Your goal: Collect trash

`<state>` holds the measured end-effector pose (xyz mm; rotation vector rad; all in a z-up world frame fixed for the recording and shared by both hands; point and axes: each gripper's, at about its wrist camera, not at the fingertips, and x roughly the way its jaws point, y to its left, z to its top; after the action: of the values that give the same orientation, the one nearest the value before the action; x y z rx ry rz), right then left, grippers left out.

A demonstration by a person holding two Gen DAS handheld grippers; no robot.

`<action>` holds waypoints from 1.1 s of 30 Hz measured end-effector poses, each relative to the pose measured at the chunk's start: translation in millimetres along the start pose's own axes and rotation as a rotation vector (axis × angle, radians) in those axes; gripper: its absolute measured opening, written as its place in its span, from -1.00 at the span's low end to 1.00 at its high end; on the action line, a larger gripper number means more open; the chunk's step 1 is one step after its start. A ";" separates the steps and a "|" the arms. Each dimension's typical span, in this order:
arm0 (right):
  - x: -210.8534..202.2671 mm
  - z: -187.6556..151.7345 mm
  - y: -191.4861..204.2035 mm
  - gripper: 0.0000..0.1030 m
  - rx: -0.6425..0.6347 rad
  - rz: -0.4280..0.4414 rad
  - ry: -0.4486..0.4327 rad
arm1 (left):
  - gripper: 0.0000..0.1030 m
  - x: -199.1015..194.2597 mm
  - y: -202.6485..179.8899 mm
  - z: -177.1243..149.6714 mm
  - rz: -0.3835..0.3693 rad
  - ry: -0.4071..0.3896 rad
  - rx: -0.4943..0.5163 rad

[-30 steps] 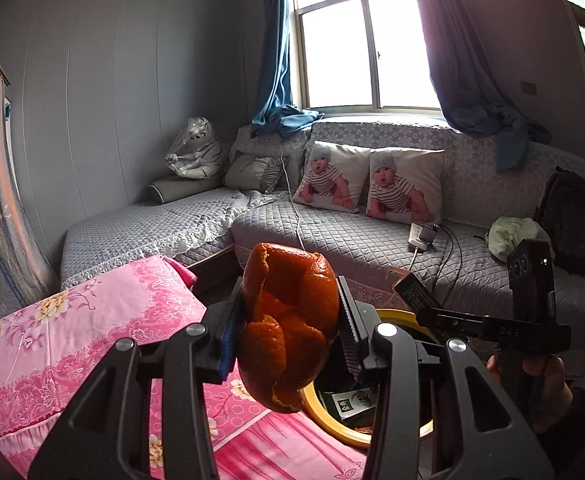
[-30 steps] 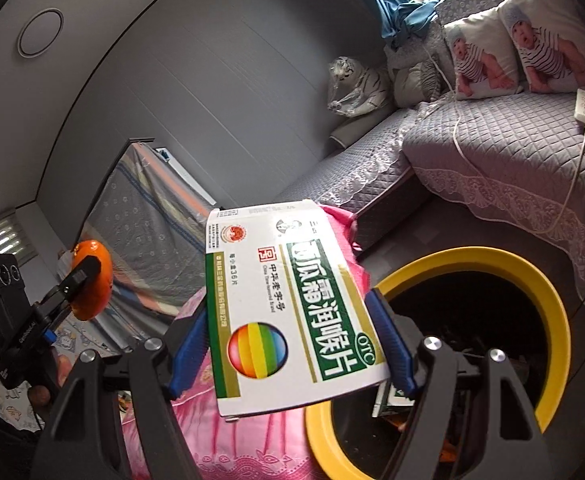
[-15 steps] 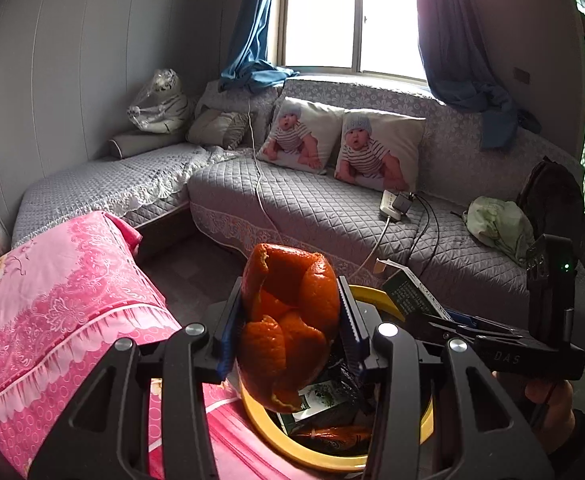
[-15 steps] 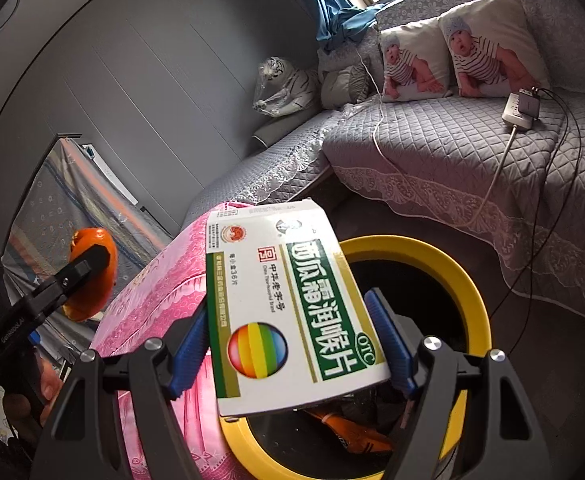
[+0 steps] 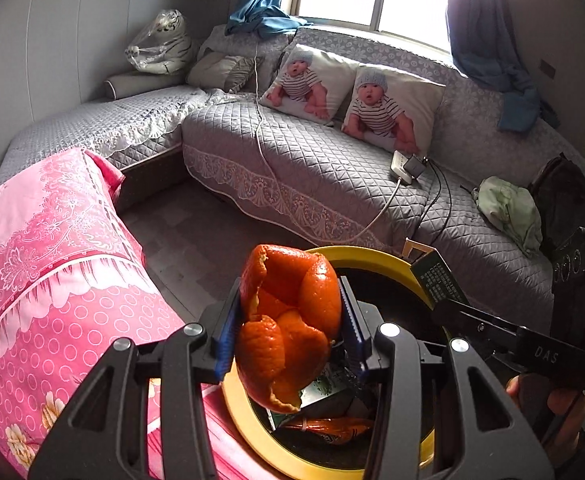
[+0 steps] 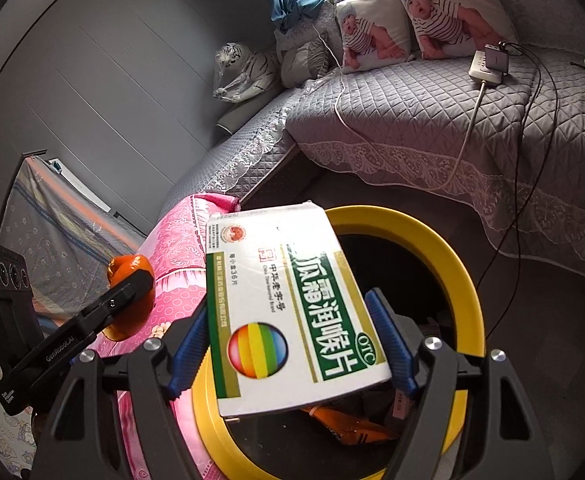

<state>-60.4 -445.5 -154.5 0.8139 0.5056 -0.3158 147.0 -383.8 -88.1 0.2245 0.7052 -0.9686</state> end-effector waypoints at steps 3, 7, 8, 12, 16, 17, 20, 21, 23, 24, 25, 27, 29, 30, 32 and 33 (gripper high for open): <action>-1.8 2.3 3.5 0.45 0.002 -0.005 -0.001 | -0.05 -5.5 3.1 0.2 0.001 -0.012 -0.014; -12.3 6.5 9.5 0.74 -0.001 -0.056 -0.035 | 0.68 -33.3 15.1 1.2 0.019 -0.095 -0.054; -15.1 7.9 11.2 0.75 -0.002 -0.061 -0.040 | 0.78 -42.9 18.9 0.9 0.024 -0.122 -0.062; -23.4 12.0 18.9 0.84 0.013 -0.103 -0.070 | 0.84 -87.1 36.1 -2.4 0.096 -0.246 -0.089; -22.2 11.8 34.4 0.84 0.011 -0.080 -0.080 | 0.84 -137.4 58.6 -8.7 0.161 -0.350 -0.133; -20.6 10.5 41.5 0.84 -0.011 -0.088 -0.086 | 0.84 -150.6 64.2 -11.6 0.175 -0.370 -0.139; -8.8 2.9 65.4 0.84 -0.086 -0.102 -0.070 | 0.84 -190.7 77.1 -21.9 0.232 -0.426 -0.140; -4.8 0.0 73.2 0.84 -0.107 -0.098 -0.064 | 0.84 -204.7 81.0 -26.9 0.252 -0.443 -0.140; 3.7 -7.6 90.9 0.84 -0.147 -0.090 -0.046 | 0.84 -234.8 87.7 -39.9 0.321 -0.489 -0.138; 7.4 -11.6 101.0 0.84 -0.170 -0.089 -0.034 | 0.84 -247.5 89.2 -45.9 0.355 -0.504 -0.134; 10.1 -16.6 112.9 0.84 -0.193 -0.081 -0.029 | 0.84 -260.7 89.4 -52.1 0.402 -0.513 -0.128; 9.9 -27.4 137.2 0.84 -0.252 -0.032 -0.054 | 0.84 -283.3 89.2 -63.1 0.482 -0.518 -0.115; 6.1 -40.2 163.4 0.84 -0.333 -0.015 -0.093 | 0.84 -302.5 87.0 -75.0 0.529 -0.531 -0.102; 3.3 -47.3 176.3 0.84 -0.372 0.001 -0.117 | 0.84 -312.4 86.4 -81.8 0.555 -0.541 -0.098; -3.1 -61.4 201.9 0.84 -0.446 0.031 -0.149 | 0.84 -328.6 82.5 -93.2 0.604 -0.563 -0.096; -6.2 -68.3 214.3 0.84 -0.478 0.034 -0.156 | 0.84 -335.5 80.7 -97.4 0.633 -0.567 -0.106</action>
<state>10.8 -254.1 -60.0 0.3308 0.3972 -0.2118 46.2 -65.3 42.1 0.0608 0.1346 -0.3501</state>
